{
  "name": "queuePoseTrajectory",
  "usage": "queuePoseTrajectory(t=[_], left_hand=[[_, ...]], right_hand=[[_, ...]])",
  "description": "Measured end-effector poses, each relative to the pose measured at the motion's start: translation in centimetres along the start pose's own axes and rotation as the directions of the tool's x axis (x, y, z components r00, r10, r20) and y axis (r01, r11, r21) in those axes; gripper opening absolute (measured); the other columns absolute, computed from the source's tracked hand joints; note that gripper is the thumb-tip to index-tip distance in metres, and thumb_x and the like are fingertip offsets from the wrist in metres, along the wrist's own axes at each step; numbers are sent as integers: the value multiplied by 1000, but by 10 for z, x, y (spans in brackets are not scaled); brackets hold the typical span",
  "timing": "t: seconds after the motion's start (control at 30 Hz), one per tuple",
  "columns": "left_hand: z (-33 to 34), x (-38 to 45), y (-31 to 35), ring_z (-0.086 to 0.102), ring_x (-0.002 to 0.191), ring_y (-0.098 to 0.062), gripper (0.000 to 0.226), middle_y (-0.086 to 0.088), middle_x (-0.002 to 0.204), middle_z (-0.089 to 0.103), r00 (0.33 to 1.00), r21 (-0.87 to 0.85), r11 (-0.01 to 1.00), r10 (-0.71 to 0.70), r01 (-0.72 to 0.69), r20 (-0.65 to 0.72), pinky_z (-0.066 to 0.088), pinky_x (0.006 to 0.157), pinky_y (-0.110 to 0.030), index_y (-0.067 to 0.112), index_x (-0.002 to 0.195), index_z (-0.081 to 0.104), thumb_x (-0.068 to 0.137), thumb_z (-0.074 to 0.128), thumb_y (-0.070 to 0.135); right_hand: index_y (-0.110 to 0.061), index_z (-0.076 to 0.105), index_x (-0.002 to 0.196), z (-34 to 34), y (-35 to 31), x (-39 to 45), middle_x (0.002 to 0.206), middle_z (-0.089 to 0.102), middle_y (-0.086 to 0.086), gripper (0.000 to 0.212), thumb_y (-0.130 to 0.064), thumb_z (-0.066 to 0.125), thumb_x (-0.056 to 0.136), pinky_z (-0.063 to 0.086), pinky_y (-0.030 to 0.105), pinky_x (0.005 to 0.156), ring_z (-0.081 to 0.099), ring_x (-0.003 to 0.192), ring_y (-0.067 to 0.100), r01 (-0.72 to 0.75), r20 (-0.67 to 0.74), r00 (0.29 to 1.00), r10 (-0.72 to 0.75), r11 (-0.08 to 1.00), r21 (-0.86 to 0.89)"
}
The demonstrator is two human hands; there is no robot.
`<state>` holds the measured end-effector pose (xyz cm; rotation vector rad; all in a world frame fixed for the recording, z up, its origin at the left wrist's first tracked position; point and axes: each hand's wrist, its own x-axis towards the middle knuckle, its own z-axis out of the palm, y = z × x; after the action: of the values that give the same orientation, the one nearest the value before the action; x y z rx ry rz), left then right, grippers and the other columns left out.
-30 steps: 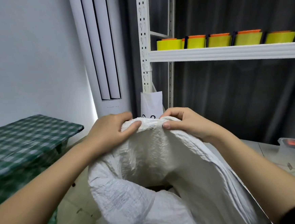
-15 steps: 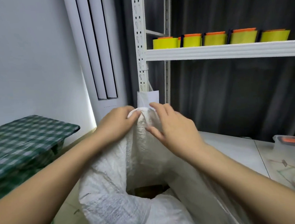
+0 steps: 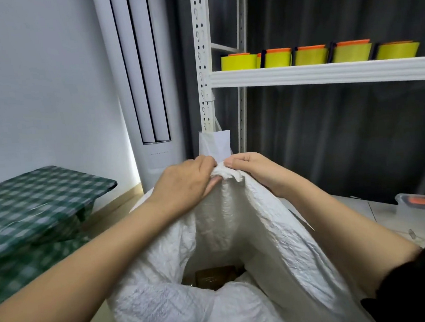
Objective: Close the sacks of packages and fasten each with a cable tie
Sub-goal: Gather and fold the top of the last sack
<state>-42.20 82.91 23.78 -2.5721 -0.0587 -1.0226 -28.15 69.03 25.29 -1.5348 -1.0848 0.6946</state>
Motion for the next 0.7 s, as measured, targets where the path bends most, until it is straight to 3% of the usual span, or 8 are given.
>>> queuePoseTrajectory(t=[0.07,0.17,0.27,0.37,0.43,0.5,0.6,0.7], left_hand=[[2,2,-6,61,56,-29,44,-4,69,61,999,-14,1000,-24,25,25,40,38,-31,11,83,54,92,28,45],[2,9,-11,63,81,-31,42,-5,86,66,982,-40,987,-148,153,115,35,56,-32,15,91,51,98,25,47],[-3,14,-12,59,91,-29,33,-6,94,65,926,-116,948,-255,296,277,33,63,-33,20,89,49,100,29,44],[-4,13,-14,58,90,-30,30,-7,93,63,924,-171,936,-251,307,288,30,66,-33,21,83,47,100,32,41],[-1,11,-13,58,92,-30,32,-6,95,63,971,-143,967,-192,212,142,33,69,-35,17,90,52,96,35,44],[2,13,-6,60,91,-28,48,-6,100,63,995,-113,990,-79,86,64,44,72,-38,13,108,57,89,36,51],[7,15,2,62,74,-30,44,-7,87,62,999,-121,993,6,0,45,47,56,-39,9,100,57,90,33,45],[10,18,2,62,79,-31,39,-6,90,65,988,-107,986,-119,129,96,46,61,-38,11,102,52,97,29,42]], right_hand=[[-20,60,120,6,-2,-7,109,66,-1,31,-38,50,98,44,27,87,61,100,13,12,-122,991,-52,951,-308],[-28,48,125,21,1,-27,117,57,-10,40,-55,41,96,45,33,77,59,99,16,-99,-270,933,-239,550,-829],[-20,54,105,18,8,-33,106,53,-4,31,-47,38,100,41,33,62,58,87,19,-127,-263,843,-470,302,-945],[-20,50,76,0,15,-20,85,50,-5,31,-39,45,99,35,33,62,50,75,15,-50,-297,849,-437,493,-869],[-10,53,70,-8,17,-9,72,51,-2,36,-34,51,97,34,32,64,46,68,12,45,-282,915,-288,768,-639],[5,60,81,-11,17,-1,72,51,5,41,-33,56,95,34,31,67,45,68,14,86,-196,968,-159,939,-333],[0,67,91,-7,16,0,78,58,5,38,-37,56,95,39,30,72,51,73,14,36,-139,989,-55,990,-136],[-16,63,106,2,14,-7,89,65,-3,32,-44,53,94,44,32,79,58,81,9,18,-241,965,-104,943,-333]])
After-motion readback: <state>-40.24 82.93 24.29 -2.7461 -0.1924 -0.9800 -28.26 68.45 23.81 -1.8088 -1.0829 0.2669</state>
